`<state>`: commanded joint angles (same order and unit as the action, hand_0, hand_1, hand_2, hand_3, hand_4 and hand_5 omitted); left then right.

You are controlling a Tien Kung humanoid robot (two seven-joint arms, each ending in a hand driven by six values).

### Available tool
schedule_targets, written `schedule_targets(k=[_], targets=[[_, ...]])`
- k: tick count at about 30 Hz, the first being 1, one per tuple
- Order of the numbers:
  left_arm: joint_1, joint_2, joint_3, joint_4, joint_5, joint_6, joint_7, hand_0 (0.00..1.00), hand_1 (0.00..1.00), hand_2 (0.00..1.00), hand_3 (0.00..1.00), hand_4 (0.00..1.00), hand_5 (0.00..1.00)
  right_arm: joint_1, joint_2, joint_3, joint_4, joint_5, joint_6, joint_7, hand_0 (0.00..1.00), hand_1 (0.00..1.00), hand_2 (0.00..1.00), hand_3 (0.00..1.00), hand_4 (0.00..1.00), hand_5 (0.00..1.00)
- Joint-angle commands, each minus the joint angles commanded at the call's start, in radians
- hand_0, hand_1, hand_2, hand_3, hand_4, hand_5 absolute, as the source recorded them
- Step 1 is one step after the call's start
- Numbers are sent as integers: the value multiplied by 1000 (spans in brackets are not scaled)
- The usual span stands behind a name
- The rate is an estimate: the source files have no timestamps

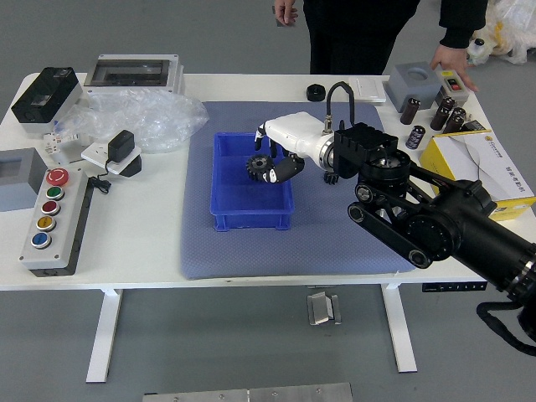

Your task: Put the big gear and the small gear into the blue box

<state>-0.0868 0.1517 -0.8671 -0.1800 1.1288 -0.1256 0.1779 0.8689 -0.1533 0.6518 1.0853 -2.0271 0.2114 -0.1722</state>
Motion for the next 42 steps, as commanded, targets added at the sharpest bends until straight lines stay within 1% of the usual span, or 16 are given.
schedule_targets(k=[2, 3, 8, 9, 11, 14, 15, 16, 20, 21, 26, 27, 32, 33, 42], targets=[[0, 0, 0, 0, 0, 0, 0, 854, 822, 805, 827, 674, 307, 1, 1, 6, -2, 1, 6, 3, 586, 546, 643, 889, 905, 471], [-1, 0, 0, 0, 0, 0, 0, 854, 822, 805, 828, 673, 307, 1, 2, 10, -3, 2, 8, 4, 607, 583, 723, 978, 958, 525], [0, 2, 1, 0, -1, 1, 1, 854, 822, 805, 828, 673, 307, 0, 1, 25, 3, 2, 10, 5, 607, 583, 723, 978, 958, 525], [0, 2, 1, 0, -1, 1, 1, 854, 823, 805, 828, 673, 306, 0, -3, 28, 7, 2, 9, 5, 600, 574, 712, 935, 963, 526], [0, 1, 2, 0, -3, 1, 0, 854, 823, 805, 828, 673, 306, -1, -15, 32, 16, 4, 4, 5, 600, 574, 712, 935, 963, 526], [0, 0, 2, 0, -5, 1, -1, 854, 823, 805, 828, 673, 306, -6, -52, 40, 30, 13, -10, 10, 600, 574, 712, 935, 963, 526], [0, 0, 2, 0, -5, 1, -1, 854, 822, 805, 828, 673, 306, -9, -63, 42, 32, 16, -14, 13, 577, 544, 659, 826, 901, 452], [0, 0, 1, 0, -7, 1, -1, 854, 822, 805, 828, 673, 306, -15, -83, 42, 31, 23, -21, 17, 577, 544, 659, 826, 901, 452], [0, 1, -1, 0, -8, 2, -1, 854, 822, 805, 828, 673, 306, -32, -138, 38, 20, 46, -37, 33, 577, 544, 659, 826, 901, 452], [0, 1, -1, 0, -8, 2, -1, 854, 823, 805, 828, 673, 306, -35, -148, 36, 16, 52, -40, 38, 559, 520, 640, 679, 823, 350], [-3, 0, -1, 0, -10, 2, -2, 854, 823, 805, 828, 673, 306, -44, -190, 11, -27, 87, -51, 65, 559, 520, 640, 679, 823, 350], [-4, -1, -1, 0, -10, 2, -2, 854, 823, 805, 828, 673, 306, -44, -194, 5, -37, 92, -51, 70, 563, 526, 640, 648, 804, 301], [-3, -2, 0, 0, -11, 2, -2, 854, 823, 805, 828, 673, 306, -44, -198, -19, -84, 104, -58, 88, 563, 526, 640, 648, 804, 301], [-3, -2, 0, 0, -11, 2, -2, 854, 823, 805, 828, 673, 307, -43, -196, -23, -90, 104, -60, 89, 557, 520, 638, 646, 800, 239], [-4, -3, 2, 0, -11, 2, -3, 854, 823, 805, 828, 673, 307, -37, -172, -31, -145, 88, -75, 100, 552, 512, 637, 653, 801, 231]])
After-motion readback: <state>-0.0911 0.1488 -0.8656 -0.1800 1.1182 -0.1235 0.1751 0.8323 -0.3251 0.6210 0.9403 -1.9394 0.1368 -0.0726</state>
